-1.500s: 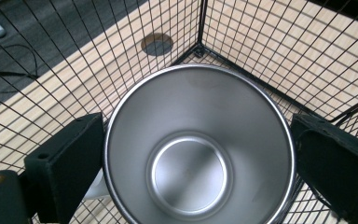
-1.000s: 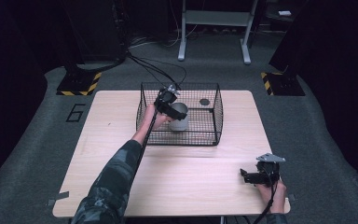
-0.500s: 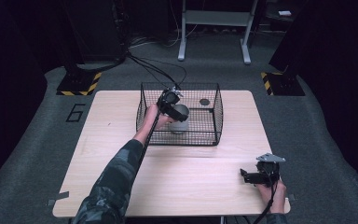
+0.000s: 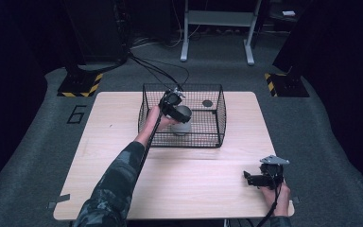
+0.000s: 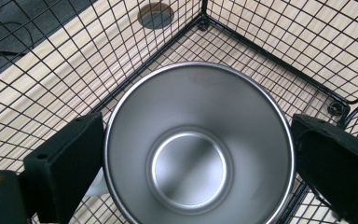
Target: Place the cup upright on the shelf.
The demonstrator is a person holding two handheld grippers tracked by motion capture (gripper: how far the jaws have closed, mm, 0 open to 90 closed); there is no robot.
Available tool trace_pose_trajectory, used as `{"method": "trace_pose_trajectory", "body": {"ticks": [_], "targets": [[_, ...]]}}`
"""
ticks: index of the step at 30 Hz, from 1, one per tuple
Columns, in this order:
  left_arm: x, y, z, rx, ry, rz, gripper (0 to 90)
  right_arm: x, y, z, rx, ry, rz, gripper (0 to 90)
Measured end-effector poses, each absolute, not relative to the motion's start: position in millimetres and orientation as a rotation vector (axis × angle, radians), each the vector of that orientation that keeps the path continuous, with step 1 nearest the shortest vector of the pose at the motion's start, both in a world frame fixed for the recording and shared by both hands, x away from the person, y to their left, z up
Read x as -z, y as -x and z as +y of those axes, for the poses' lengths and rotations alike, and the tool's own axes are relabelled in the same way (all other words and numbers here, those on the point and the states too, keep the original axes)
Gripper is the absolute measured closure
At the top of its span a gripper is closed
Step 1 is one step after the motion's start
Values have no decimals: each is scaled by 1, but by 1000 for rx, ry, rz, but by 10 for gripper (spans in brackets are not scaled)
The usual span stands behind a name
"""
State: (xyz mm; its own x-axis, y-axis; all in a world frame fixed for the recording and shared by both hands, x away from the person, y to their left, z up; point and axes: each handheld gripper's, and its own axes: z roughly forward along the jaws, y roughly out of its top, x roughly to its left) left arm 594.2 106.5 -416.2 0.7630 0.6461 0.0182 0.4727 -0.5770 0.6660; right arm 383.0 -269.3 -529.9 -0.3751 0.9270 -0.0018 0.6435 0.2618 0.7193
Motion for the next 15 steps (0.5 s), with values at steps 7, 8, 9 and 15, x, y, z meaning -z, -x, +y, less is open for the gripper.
{"method": "trace_pose_trajectory", "body": {"ticks": [7, 8, 9, 15], "targets": [[413, -593, 112, -315, -2246, 834, 51, 530, -383, -269, -895, -1420, 2113, 10], [412, -593, 113, -311, -2234, 838, 40, 530, -383, -269, -895, -1420, 2113, 10], [410, -592, 114, -311, -2242, 830, 25, 530, -383, -269, -896, -1428, 2111, 10], [400, -585, 119, -311, -2218, 821, 0, 530, -383, -269, -896, -1419, 2112, 12]]}}
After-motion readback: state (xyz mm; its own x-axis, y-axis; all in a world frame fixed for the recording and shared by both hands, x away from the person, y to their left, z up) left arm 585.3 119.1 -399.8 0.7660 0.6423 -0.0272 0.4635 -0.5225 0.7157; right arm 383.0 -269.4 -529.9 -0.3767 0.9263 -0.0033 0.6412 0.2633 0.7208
